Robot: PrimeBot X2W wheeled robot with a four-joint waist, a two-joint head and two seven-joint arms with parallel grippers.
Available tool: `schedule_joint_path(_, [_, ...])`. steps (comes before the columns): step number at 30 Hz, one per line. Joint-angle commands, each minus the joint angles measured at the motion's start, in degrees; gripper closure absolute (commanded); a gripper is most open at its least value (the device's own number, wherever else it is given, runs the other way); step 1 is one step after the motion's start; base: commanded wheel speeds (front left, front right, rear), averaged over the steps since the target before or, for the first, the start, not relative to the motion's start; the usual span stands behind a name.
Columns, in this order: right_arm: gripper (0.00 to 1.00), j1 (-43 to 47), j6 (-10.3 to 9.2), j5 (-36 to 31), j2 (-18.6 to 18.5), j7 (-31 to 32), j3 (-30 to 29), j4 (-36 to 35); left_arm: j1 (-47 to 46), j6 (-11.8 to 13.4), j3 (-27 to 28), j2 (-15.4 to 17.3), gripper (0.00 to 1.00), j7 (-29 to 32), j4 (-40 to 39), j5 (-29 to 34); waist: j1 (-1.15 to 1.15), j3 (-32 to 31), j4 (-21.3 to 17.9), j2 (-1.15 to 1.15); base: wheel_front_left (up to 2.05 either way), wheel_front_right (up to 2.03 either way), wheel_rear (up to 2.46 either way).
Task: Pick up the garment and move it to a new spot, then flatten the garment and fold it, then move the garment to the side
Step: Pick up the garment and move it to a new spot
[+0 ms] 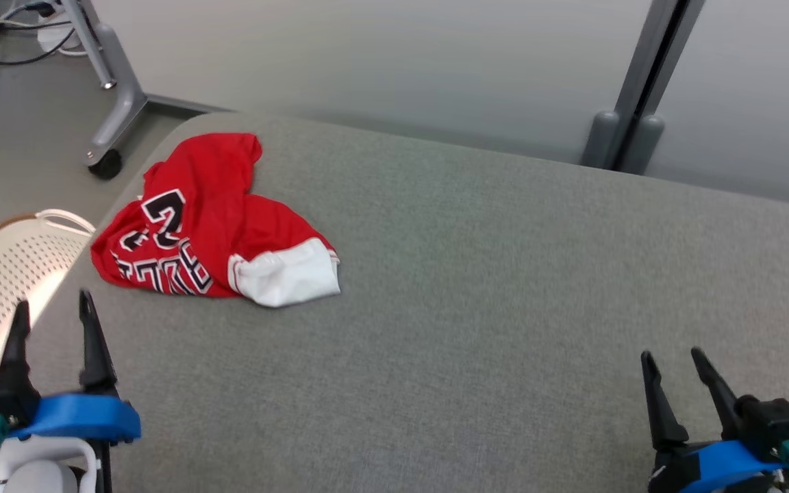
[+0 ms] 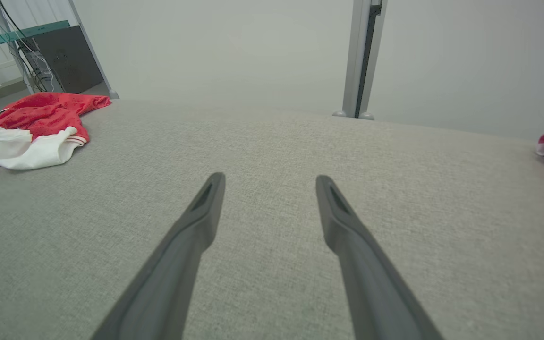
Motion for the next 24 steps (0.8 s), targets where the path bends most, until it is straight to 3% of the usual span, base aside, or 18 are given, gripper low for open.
schedule_joint_path(1, [0.0,-1.2,0.01,-0.4,-1.1,-0.2,-0.3,-0.8,-2.6,-0.2,0.5,0.6,0.0,-0.2,0.5,-0.1,-0.01,1.4,-0.9,-0.01,0.0,0.0,0.0])
schedule_joint_path(13, [0.0,-7.5,0.01,-1.4,-6.9,-0.1,-1.0,-9.4,-26.0,-0.8,3.2,7.2,0.0,-0.2,11.8,-1.0,-0.01,15.2,-8.8,-0.01,0.0,0.0,0.0])
schedule_joint_path(19, [0.0,-8.1,0.01,-1.5,-8.1,0.9,-1.9,-14.2,-34.9,-1.9,2.6,10.1,0.0,1.6,25.7,-2.1,-0.01,19.2,-11.2,-0.01,0.0,0.0,0.0])
schedule_joint_path(24, [0.0,-7.5,0.01,-1.4,-8.5,1.8,-3.0,-17.3,-39.0,-3.3,1.0,10.0,0.0,5.5,36.4,-3.5,-0.01,21.4,-11.7,-0.01,0.0,0.0,0.0])
